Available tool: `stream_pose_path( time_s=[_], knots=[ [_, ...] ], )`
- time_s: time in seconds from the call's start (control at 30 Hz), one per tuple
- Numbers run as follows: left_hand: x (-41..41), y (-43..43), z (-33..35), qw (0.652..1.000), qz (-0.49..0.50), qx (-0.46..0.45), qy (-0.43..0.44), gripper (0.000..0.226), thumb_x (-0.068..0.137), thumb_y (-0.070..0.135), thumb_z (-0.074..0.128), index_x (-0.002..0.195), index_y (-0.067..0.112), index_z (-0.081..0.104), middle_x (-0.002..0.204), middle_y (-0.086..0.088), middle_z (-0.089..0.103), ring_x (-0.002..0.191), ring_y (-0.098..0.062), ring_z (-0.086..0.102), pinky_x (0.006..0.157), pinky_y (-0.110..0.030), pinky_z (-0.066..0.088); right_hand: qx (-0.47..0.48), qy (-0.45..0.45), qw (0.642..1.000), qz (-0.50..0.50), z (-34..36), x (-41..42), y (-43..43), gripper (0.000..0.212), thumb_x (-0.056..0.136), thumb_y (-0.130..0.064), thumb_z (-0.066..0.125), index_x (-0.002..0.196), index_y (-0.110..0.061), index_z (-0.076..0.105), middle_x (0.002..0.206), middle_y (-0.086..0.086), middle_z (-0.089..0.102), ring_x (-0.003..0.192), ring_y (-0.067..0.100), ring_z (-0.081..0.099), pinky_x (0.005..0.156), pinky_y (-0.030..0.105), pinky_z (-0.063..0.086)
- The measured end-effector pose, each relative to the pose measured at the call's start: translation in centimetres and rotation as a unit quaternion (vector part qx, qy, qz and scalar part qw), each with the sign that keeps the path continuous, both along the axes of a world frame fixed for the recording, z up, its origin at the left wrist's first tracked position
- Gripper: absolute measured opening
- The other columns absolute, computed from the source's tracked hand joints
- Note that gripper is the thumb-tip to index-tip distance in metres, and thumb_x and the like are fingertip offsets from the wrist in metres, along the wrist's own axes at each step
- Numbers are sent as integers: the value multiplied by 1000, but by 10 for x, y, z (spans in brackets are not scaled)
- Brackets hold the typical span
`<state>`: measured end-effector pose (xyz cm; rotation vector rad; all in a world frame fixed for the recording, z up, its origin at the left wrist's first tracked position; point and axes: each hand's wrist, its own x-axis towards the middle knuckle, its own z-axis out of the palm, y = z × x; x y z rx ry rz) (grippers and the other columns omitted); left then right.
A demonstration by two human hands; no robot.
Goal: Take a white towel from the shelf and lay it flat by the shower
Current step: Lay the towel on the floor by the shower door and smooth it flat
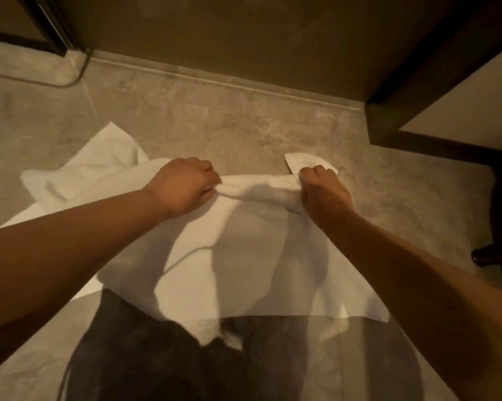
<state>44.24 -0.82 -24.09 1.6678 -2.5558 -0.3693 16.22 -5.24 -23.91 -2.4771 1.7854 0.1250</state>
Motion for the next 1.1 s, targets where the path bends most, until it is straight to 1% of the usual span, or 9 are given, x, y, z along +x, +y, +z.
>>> stream_pose_path(
  time_s=[0.17, 0.33, 0.47, 0.6, 0.73, 0.83, 0.97, 1.03, 1.1],
  knots=[
    [-4, 18, -6, 999, -2, 23, 30, 29, 92, 37, 47, 89, 17, 68, 91, -4, 61, 82, -28, 60, 64, -38, 49, 24, 1, 999, -28, -6, -11, 1, 21, 83, -11, 55, 103, -3, 53, 108, 14, 52, 99, 34, 47, 62, 35, 35],
    [-9, 11, -10, 997, 51, 37, 46, 35, 91, 26, 55, 124, 14, 54, 115, -12, 54, 79, -37, 61, 61, -38, 48, 38, -95, 993, -53, -3, -21, -4, 30, 86, -3, 44, 112, -9, 59, 109, 13, 60, 97, 31, 53, 77, 39, 45],
    [-11, 12, -15, 997, 14, 63, -37, 30, 92, 30, 47, 120, 22, 57, 125, -3, 51, 85, -29, 61, 62, -34, 47, 10, -173, 973, -155, 4, -36, 4, 19, 88, -13, 37, 93, -28, 48, 86, -1, 59, 74, 19, 53, 61, 34, 42],
    [-10, 15, -20, 996, -15, 41, -75, 39, 89, 40, 51, 125, 25, 51, 127, -1, 49, 101, -25, 53, 70, -32, 40, -25, -170, 975, -143, 16, -58, 10, 18, 87, -5, 43, 81, -21, 47, 80, 3, 54, 69, 23, 50, 59, 38, 45],
    [-10, 18, -27, 996, 3, 43, -79, 62, 88, 43, 52, 141, 20, 30, 130, -6, 47, 116, -26, 43, 90, -39, 34, -24, -147, 965, -215, 22, -80, 12, 25, 86, 4, 47, 101, -14, 57, 106, 13, 57, 89, 29, 56, 80, 44, 52],
    [-11, 20, -28, 995, 19, 76, -68, 61, 91, 42, 49, 143, 21, 27, 131, -6, 45, 113, -26, 44, 88, -37, 37, 33, -132, 953, -269, 23, -92, 13, 39, 86, 7, 50, 121, -10, 54, 121, 17, 52, 103, 36, 56, 91, 47, 49],
    [-15, 24, -26, 995, 32, 81, -52, 57, 90, 38, 53, 140, 20, 33, 126, -7, 47, 112, -27, 45, 86, -39, 37, 119, -12, 971, -205, 21, -87, 17, 44, 81, -1, 59, 124, -5, 49, 133, 19, 41, 119, 39, 45, 99, 43, 42],
    [-16, 25, -23, 994, 45, 89, -33, 54, 89, 35, 56, 137, 20, 37, 122, -7, 49, 110, -27, 45, 85, -40, 38, 76, 31, 979, -186, 19, -81, 23, 57, 81, -8, 62, 134, -12, 40, 150, 17, 24, 138, 38, 25, 110, 45, 28],
    [-17, 26, -21, 994, 57, 95, -11, 49, 88, 30, 59, 133, 19, 43, 117, -7, 50, 107, -28, 46, 83, -40, 40, -7, 46, 990, -131, 14, -73, 30, 54, 86, -10, 57, 137, -12, 39, 152, 17, 23, 138, 36, 22, 111, 46, 24]
  ],
)
